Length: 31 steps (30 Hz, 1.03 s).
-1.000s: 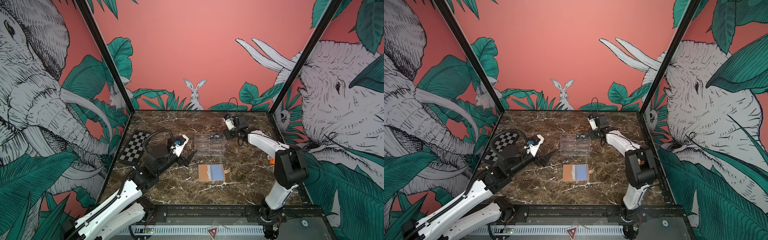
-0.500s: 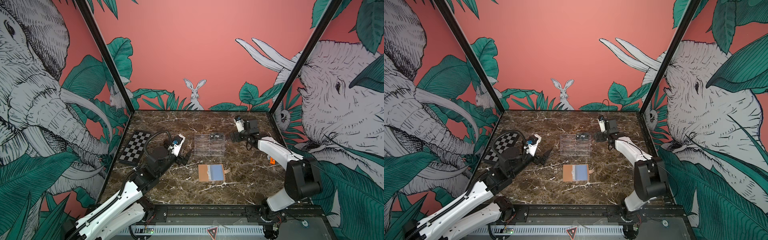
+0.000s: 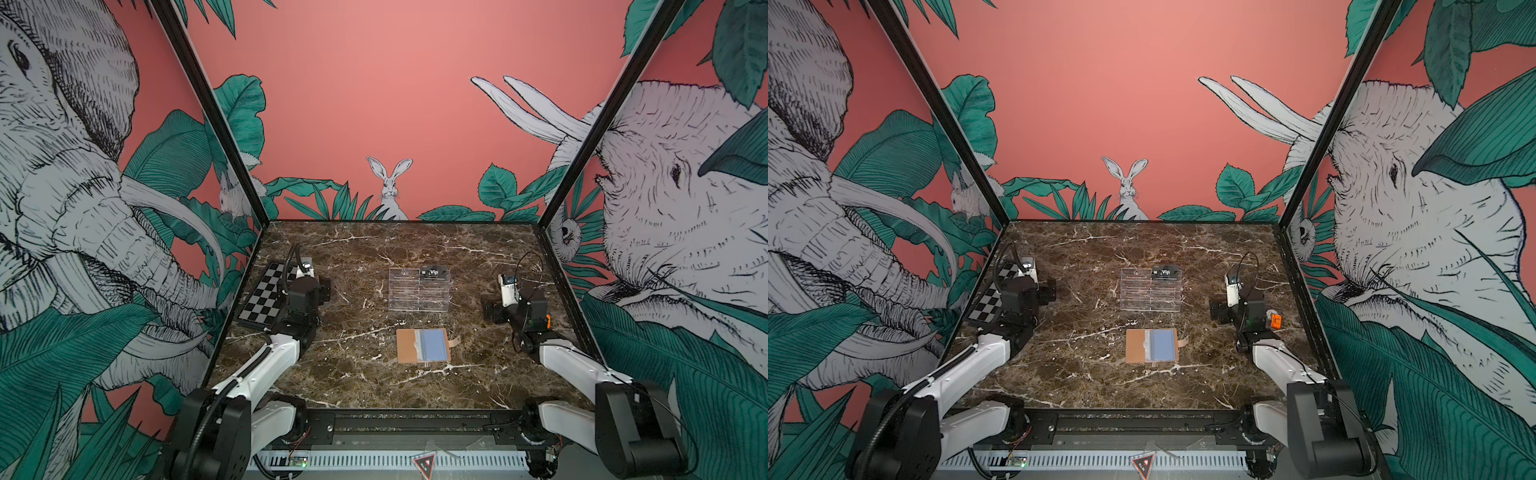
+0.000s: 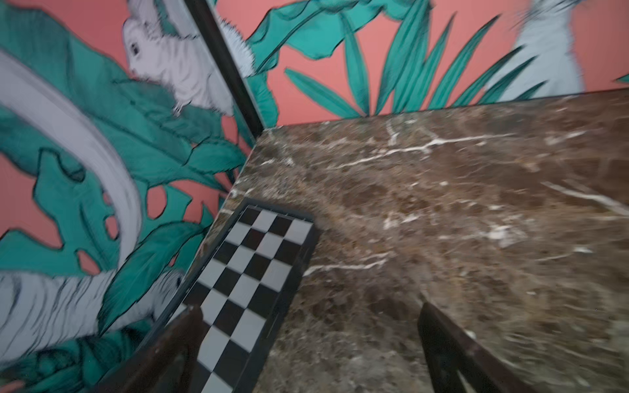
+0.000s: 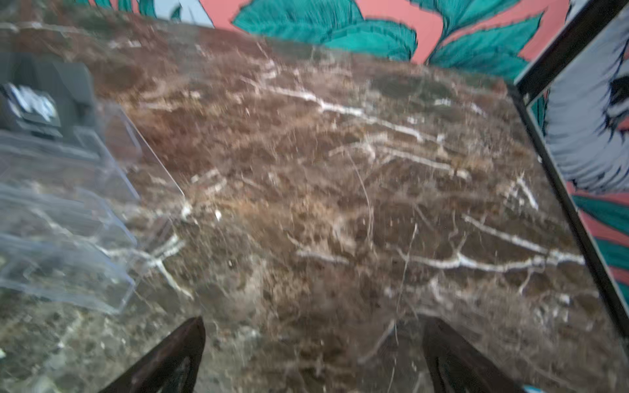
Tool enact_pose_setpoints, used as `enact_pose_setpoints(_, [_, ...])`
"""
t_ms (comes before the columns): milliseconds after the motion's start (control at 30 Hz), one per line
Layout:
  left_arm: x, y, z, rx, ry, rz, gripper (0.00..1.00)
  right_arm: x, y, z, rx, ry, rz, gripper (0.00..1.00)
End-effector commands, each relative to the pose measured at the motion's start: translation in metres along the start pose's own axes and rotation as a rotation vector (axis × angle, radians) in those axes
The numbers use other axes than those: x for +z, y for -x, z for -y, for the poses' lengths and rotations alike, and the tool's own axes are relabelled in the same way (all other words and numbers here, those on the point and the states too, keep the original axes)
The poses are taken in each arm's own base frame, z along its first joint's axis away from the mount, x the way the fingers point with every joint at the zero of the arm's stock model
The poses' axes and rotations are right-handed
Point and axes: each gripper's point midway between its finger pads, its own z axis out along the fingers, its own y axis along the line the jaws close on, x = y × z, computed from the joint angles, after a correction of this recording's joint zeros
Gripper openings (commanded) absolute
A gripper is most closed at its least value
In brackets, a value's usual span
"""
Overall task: Take the credit cards out of the card holder
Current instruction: Reset both arms
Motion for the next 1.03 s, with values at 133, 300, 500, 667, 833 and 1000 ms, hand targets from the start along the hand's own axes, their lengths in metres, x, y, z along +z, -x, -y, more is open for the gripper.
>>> enact_pose_setpoints(133, [0.025,-0.016,0.008,0.038,0.001,0.119,0.99,0.007,0.048,0.015,-0.081,-0.074,0.248,0.98])
enact_pose_setpoints(300, [0.047,-0.030,0.021,-0.001,-0.095,0.152,0.99,0.033,0.037,0.027,-0.036,-0.089,0.278,0.98])
enact_pose_setpoints(500, [0.059,-0.039,0.024,-0.037,-0.205,0.026,0.99,0.044,0.030,0.052,0.058,-0.162,0.159,0.98])
enact_pose_setpoints(667, [0.060,-0.039,0.024,-0.035,-0.204,0.025,0.99,0.045,0.030,0.053,0.055,-0.164,0.149,0.98])
enact_pose_setpoints(833, [0.060,-0.038,0.023,-0.035,-0.201,0.029,0.99,0.045,0.030,0.056,0.065,-0.181,0.152,0.98])
enact_pose_setpoints(1000, [0.060,-0.038,0.023,-0.036,-0.200,0.033,0.99,0.044,0.030,0.055,0.062,-0.178,0.153,0.98])
